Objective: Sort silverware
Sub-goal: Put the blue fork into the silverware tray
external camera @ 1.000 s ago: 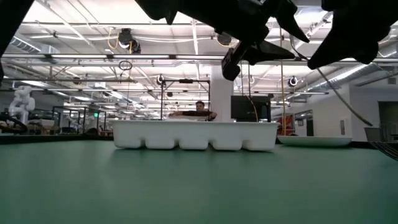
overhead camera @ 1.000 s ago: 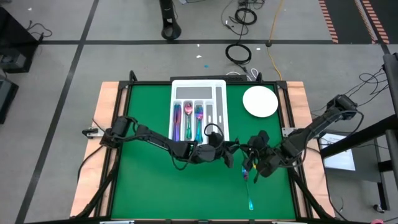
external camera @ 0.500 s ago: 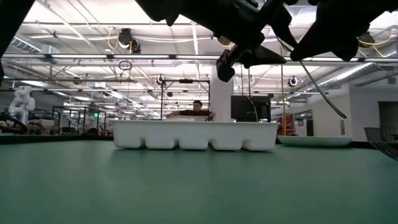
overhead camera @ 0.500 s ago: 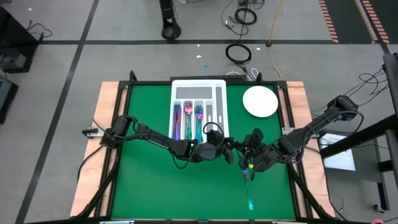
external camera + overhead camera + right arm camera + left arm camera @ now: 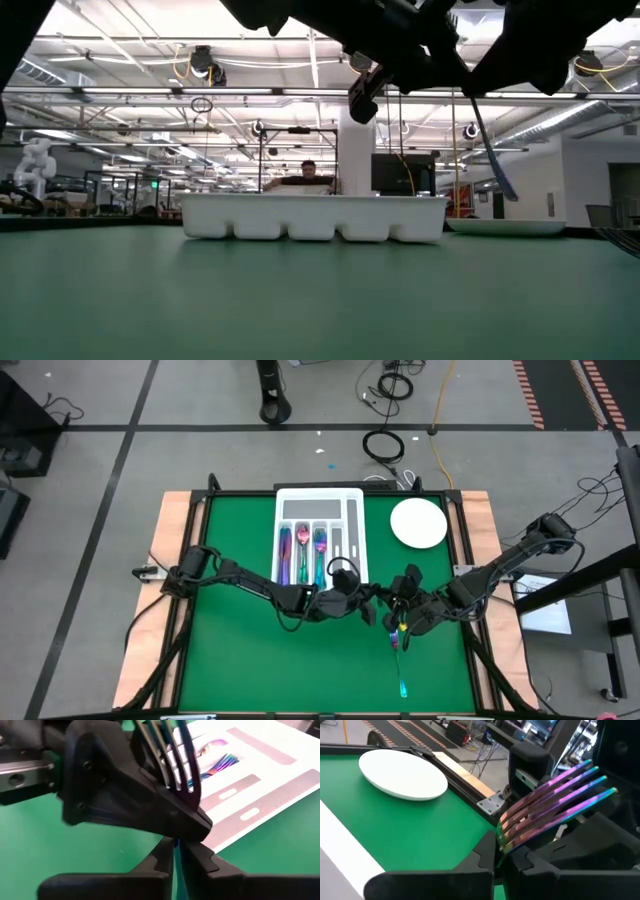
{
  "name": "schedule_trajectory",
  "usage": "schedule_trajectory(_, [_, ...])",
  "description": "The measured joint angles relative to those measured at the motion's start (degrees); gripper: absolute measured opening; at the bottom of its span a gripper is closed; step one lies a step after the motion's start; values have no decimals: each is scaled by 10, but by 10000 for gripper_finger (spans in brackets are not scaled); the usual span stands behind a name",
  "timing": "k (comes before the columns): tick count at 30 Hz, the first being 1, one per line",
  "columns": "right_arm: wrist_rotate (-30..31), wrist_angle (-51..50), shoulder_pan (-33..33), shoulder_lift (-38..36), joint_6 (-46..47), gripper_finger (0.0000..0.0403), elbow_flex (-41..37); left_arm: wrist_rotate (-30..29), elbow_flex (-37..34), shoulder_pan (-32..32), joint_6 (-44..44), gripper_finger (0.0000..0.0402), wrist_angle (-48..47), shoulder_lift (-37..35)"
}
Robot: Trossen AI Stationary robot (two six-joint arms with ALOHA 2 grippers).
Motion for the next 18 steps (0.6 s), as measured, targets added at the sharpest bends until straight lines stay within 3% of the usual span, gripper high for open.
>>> schedule_trajectory(4, [-7,-1,0,-6,-20,49,0,23,-1,12,11,5,-11,-8])
schedule_trajectory(10, [-20,1,4,-44,-54,123,3,63,-2,53,9,3,-108,-62])
schedule_trajectory(18, [-19,-60,36,-111,-33,174,2,225,-2,136,-33,2,-269,-183])
